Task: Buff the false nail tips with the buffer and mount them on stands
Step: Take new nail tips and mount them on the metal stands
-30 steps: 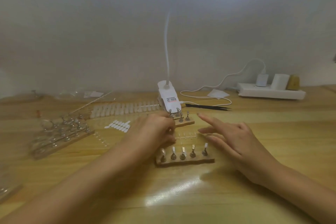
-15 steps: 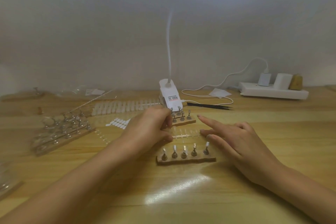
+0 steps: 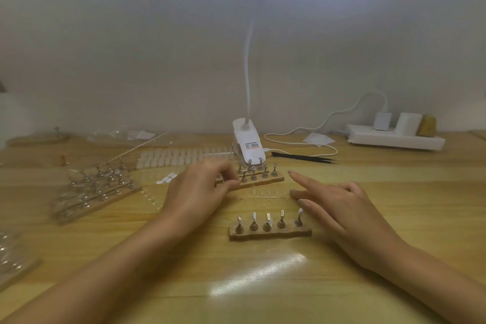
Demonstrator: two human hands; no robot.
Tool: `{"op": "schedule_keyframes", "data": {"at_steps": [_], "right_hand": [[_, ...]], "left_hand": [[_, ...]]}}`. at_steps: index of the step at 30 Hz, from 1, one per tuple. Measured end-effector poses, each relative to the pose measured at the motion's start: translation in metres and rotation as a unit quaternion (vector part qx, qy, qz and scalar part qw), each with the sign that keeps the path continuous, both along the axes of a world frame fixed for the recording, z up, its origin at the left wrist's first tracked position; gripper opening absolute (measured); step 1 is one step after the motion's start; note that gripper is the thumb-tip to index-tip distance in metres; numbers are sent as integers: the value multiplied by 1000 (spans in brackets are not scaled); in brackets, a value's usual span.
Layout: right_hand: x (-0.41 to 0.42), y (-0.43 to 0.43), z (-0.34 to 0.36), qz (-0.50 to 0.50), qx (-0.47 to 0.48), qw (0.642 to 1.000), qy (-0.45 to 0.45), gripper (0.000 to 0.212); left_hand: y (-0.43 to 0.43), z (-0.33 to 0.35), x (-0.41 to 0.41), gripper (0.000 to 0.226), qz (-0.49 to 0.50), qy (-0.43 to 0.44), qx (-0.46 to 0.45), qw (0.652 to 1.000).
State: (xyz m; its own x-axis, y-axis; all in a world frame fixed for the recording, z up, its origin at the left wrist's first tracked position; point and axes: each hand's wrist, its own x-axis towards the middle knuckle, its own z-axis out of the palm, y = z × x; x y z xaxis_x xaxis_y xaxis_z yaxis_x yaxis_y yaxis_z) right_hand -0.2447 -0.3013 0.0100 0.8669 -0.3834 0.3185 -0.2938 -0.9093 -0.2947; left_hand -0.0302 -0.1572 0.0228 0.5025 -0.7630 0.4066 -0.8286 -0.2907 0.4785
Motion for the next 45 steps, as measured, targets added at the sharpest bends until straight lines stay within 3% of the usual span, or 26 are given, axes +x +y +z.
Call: {"op": "schedule_keyframes", "data": {"at_steps": [5, 7, 9, 13, 16, 19, 21, 23, 27, 33, 35, 39, 42, 45], "right_hand": [[0, -2, 6, 12, 164, 983, -80, 51], [-1, -6, 21, -2, 142, 985, -93, 47], [-7, -16, 40, -17, 73, 997, -18, 49], [-26, -28, 57, -41, 74, 972, 220, 33], [-32, -26, 50, -44, 70, 963, 257, 21], [-35, -27, 60, -33, 96, 969, 224, 22], [-36, -22, 69, 28, 220, 961, 166, 19], [-34, -10, 68, 110, 328, 926, 150, 11], [-21, 15, 42, 195, 444, 866, 122, 13], [-13, 19, 23, 118, 596, 792, -66, 10], [-15, 15, 20, 95, 599, 788, -108, 7], [-17, 23, 14, 161, 525, 831, -87, 15], [-16, 33, 9, 186, 495, 834, -156, 21], [-14, 33, 9, 137, 484, 830, -239, 20]], "left_hand": [[11, 8, -2, 11, -26, 91, -48, 994], [15, 14, -12, 12, -63, 145, -86, 984], [21, 18, -24, 16, -102, 197, -145, 964], [34, 15, -55, 12, -225, 90, -177, 954], [34, 5, -72, 5, -268, 107, -155, 945], [33, 3, -72, 10, -249, 213, -158, 931], [34, 2, -69, 13, -235, 277, -169, 916], [34, 1, -70, 13, -229, 316, -173, 904], [36, -4, -77, 15, -233, 332, -161, 900], [35, -8, -80, 12, -233, 309, -145, 911], [36, -7, -81, 11, -225, 320, -161, 906], [38, -7, -84, 9, -222, 337, -172, 899], [39, -6, -88, 12, -246, 374, -154, 881], [38, -7, -85, 15, -234, 425, -151, 861]]}}
